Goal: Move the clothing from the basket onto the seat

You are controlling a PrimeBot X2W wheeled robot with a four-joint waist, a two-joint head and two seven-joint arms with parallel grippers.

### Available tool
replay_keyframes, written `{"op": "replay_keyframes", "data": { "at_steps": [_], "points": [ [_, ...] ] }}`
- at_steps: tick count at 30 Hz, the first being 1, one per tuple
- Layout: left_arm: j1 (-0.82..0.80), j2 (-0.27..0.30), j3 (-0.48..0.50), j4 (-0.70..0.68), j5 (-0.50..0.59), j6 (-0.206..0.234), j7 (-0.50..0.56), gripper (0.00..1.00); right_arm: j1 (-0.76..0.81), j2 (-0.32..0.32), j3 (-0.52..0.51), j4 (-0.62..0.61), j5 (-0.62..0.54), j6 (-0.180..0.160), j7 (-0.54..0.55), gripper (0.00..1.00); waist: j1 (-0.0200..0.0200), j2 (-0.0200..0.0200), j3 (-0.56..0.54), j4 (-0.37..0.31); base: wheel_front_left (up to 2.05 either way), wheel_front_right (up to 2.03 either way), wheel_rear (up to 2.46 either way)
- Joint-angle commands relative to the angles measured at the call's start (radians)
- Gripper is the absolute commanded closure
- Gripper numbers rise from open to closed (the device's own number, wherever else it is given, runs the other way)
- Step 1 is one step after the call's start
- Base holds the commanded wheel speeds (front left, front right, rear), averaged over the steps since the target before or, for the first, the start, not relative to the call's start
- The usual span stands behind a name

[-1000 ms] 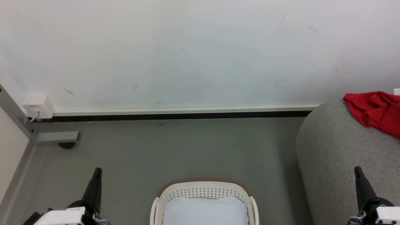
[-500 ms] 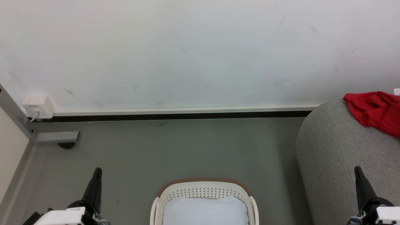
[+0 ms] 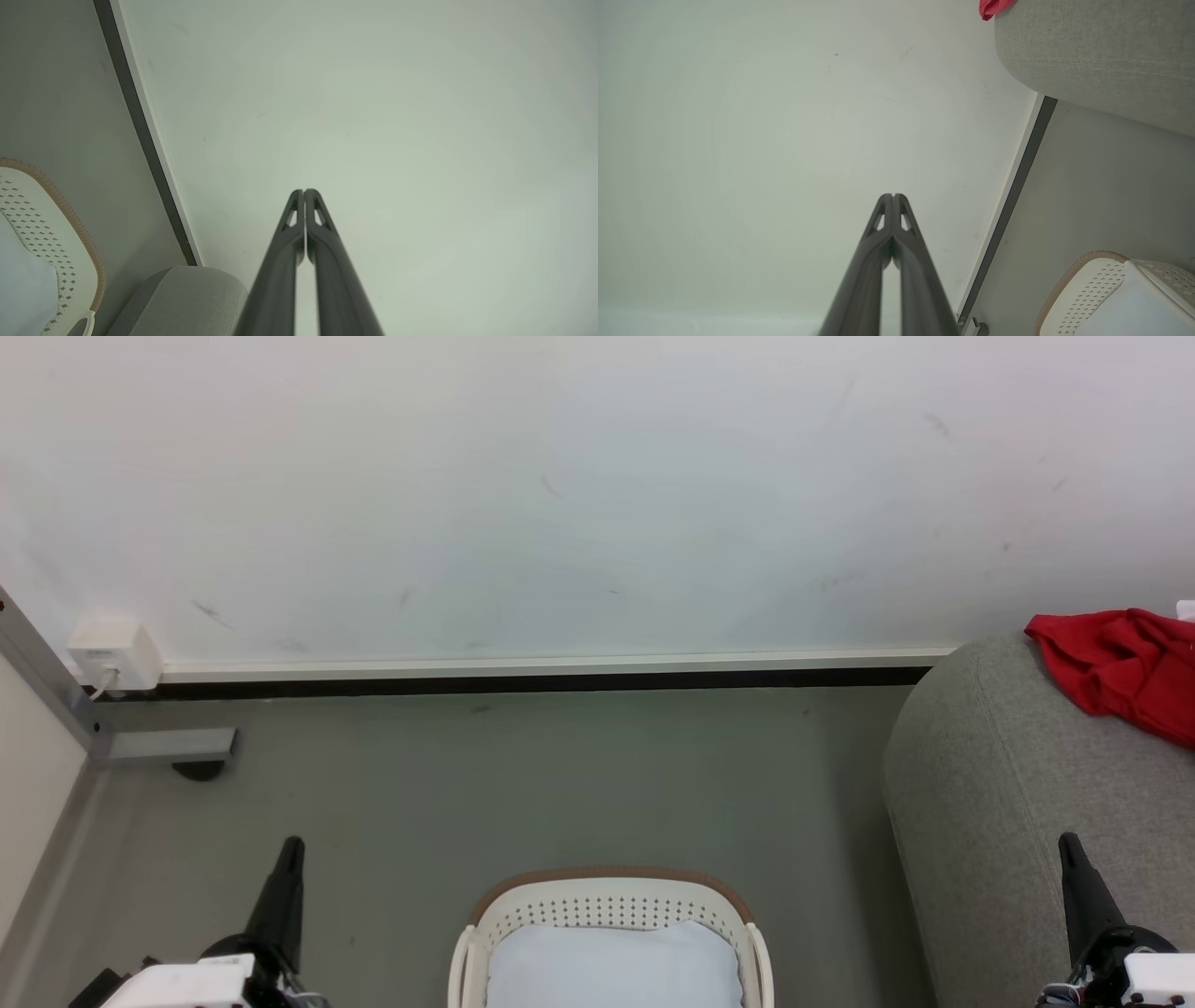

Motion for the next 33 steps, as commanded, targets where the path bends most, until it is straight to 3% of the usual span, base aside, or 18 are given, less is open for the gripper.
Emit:
{"op": "replay_keyframes", "data": {
  "at_steps": [1,33],
  "points": [
    [-0.009,0.004,0.002,-0.003,-0.014,-0.005,0.004,1.0,-0.012,-0.006,-0.003,-0.005,0.002,-0.002,0.003,1.0,0.0,-0.0001,0.0,0.0,0.0,0.0,0.0],
    [-0.009,0.004,0.002,-0.003,-0.014,-0.005,0.003,1.0,-0.012,-0.007,-0.003,-0.005,0.002,-0.002,0.003,1.0,0.0,-0.0001,0.0,0.0,0.0,0.0,0.0]
  ]
}}
